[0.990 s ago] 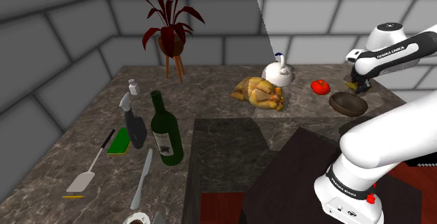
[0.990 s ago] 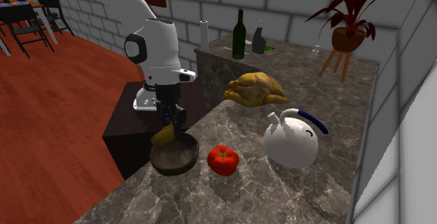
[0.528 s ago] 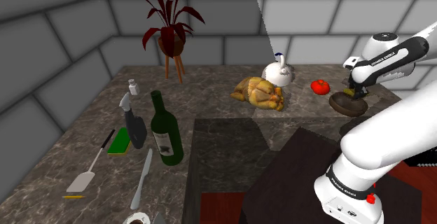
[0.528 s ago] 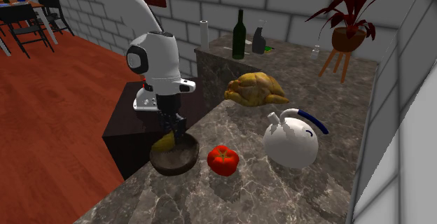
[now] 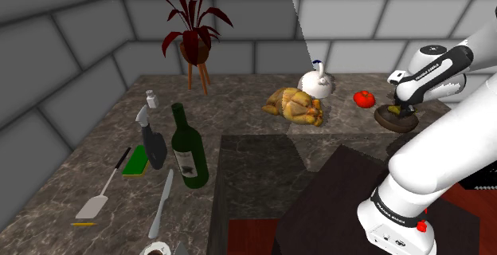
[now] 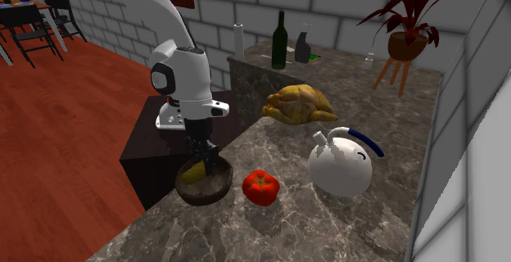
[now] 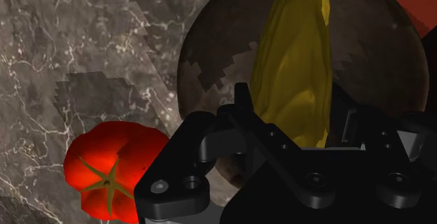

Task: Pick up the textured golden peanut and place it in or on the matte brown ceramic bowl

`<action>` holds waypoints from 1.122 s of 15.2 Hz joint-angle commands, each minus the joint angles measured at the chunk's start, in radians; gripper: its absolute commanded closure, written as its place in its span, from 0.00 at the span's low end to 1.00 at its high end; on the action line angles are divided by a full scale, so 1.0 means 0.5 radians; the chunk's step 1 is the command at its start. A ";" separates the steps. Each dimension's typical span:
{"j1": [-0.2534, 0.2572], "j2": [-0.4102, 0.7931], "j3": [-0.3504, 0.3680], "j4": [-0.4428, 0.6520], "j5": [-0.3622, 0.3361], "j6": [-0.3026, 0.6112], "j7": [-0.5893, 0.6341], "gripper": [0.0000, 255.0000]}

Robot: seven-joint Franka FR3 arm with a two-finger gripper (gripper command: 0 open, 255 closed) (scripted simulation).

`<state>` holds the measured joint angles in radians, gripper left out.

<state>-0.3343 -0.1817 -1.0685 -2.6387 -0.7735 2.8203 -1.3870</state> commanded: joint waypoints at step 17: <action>-0.207 -0.464 0.291 -0.025 -0.178 -0.450 0.097 0.00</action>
<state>-0.4355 -0.4086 -0.9264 -2.6505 -0.8615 2.6010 -1.3388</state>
